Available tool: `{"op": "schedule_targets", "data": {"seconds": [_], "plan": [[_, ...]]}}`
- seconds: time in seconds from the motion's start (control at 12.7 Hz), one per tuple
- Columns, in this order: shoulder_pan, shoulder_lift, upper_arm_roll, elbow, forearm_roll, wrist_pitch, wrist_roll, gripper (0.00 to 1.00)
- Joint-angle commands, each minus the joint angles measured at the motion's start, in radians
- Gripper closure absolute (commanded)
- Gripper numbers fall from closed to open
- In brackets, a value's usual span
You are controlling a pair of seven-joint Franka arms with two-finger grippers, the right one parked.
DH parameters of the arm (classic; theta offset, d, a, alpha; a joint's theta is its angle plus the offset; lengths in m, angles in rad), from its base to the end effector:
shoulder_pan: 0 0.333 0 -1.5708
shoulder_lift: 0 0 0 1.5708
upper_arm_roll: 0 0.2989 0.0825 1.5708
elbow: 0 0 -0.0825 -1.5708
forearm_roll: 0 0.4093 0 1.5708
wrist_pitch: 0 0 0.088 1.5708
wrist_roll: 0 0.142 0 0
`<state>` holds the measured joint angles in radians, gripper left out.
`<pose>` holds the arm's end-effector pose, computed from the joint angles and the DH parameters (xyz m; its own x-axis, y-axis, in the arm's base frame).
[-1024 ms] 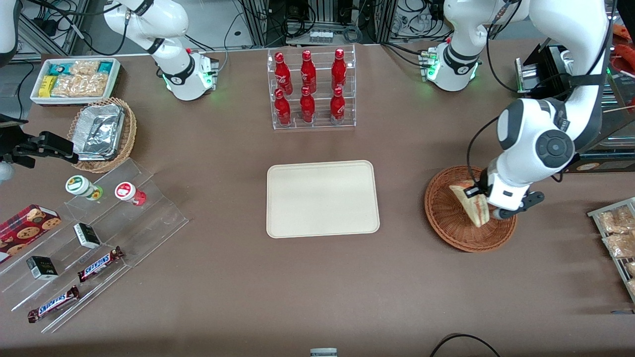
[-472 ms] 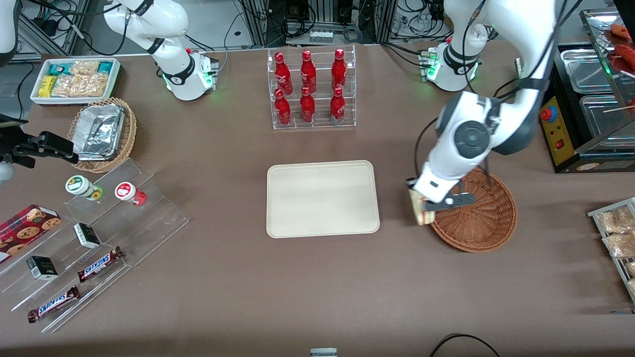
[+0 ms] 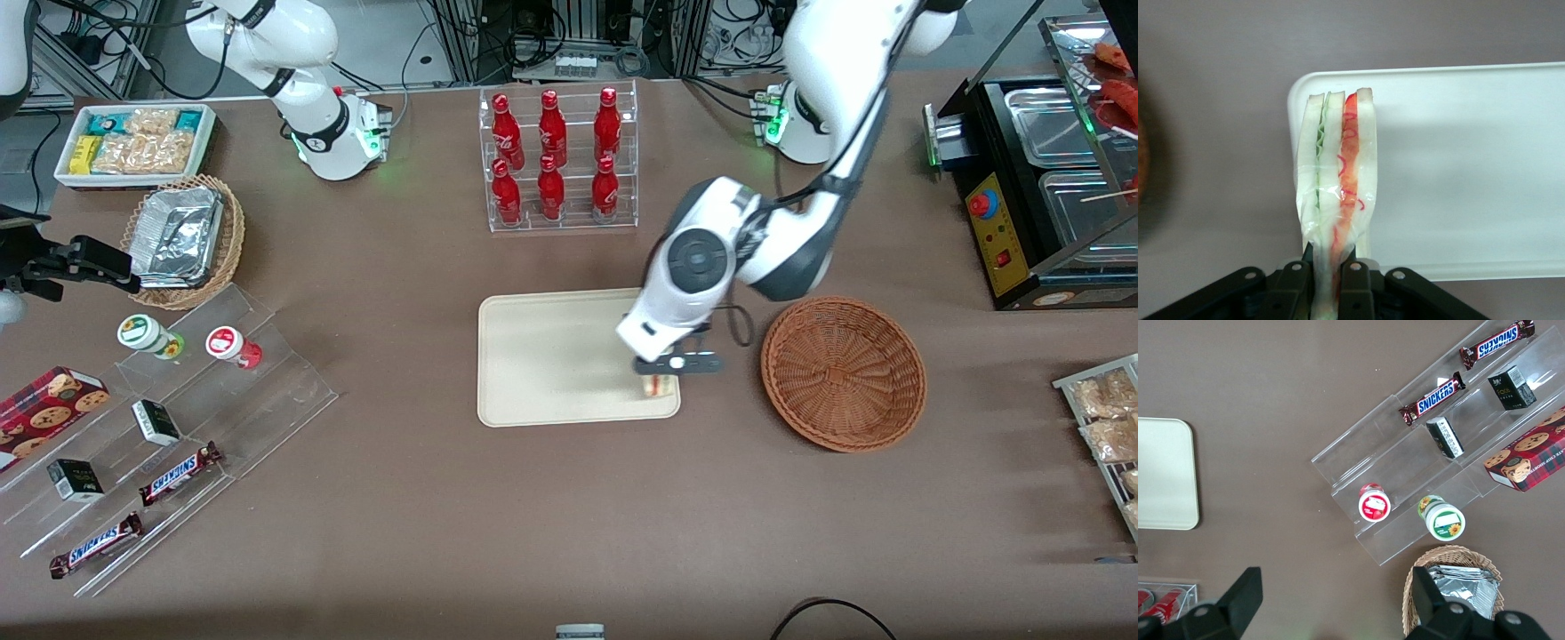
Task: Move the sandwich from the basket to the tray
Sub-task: 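Lower the sandwich onto the tray center and open the left gripper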
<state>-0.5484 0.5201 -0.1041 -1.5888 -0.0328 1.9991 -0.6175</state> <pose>0.5467 -0.4143 0.2636 0.9909 -0.0090 -0.1342 -0.0087 -1.0000 0.0025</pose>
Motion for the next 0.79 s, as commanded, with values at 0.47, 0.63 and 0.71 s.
{"op": "schedule_targets", "data": {"seconds": [0.47, 0.63, 0.71], "plan": [[-0.117, 0.256, 0.009, 0.319, -0.024, -0.045, -0.129, 1.00], [-0.117, 0.271, -0.006, 0.328, -0.024, -0.039, -0.168, 1.00], [-0.117, 0.276, -0.006, 0.331, -0.024, -0.039, -0.185, 1.00]]}}
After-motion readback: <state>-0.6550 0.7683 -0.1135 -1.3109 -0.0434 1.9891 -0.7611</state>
